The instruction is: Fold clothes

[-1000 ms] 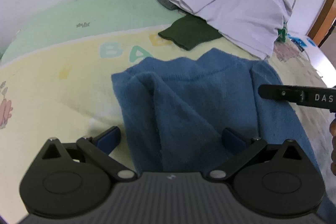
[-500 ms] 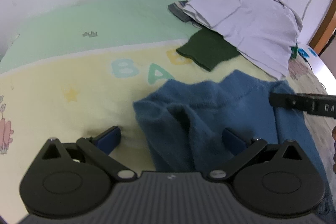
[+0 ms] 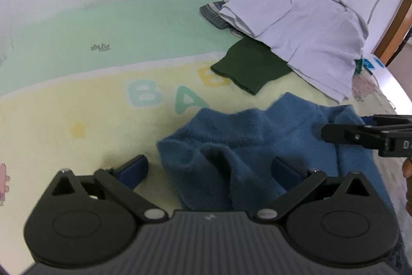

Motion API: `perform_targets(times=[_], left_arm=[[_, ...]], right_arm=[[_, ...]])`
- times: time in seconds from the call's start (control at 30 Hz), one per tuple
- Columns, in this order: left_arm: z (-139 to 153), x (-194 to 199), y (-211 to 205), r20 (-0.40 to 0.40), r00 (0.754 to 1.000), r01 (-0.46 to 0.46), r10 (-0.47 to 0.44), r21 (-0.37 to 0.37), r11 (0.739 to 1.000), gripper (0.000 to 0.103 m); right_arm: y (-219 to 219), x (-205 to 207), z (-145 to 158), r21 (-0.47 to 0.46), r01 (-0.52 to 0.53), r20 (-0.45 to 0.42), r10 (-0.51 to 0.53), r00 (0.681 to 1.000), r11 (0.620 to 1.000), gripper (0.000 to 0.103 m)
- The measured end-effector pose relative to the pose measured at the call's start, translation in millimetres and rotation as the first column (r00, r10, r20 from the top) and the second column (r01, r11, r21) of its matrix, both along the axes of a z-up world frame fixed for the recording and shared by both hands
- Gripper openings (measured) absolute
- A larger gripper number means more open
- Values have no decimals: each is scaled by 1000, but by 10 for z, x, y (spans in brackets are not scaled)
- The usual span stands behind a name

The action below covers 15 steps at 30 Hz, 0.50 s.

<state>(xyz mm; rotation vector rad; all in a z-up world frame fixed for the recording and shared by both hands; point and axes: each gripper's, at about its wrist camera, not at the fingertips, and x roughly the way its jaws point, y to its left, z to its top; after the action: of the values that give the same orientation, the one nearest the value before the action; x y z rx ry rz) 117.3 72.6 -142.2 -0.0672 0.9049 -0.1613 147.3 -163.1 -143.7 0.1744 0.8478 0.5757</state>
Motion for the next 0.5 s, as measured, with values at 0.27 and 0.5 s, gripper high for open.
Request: perform_targets(times=[0.27, 0.5], left_arm=[[-11, -15, -20, 6, 1000, -3, 2, 43, 999, 86], [20, -2, 63, -5, 1000, 3, -3, -40, 999, 63]], right_arm=[[-138, 89, -6, -20, 32, -35, -33, 999, 999, 17], [-103, 107, 26, -49, 6, -42, -8, 999, 999, 22]])
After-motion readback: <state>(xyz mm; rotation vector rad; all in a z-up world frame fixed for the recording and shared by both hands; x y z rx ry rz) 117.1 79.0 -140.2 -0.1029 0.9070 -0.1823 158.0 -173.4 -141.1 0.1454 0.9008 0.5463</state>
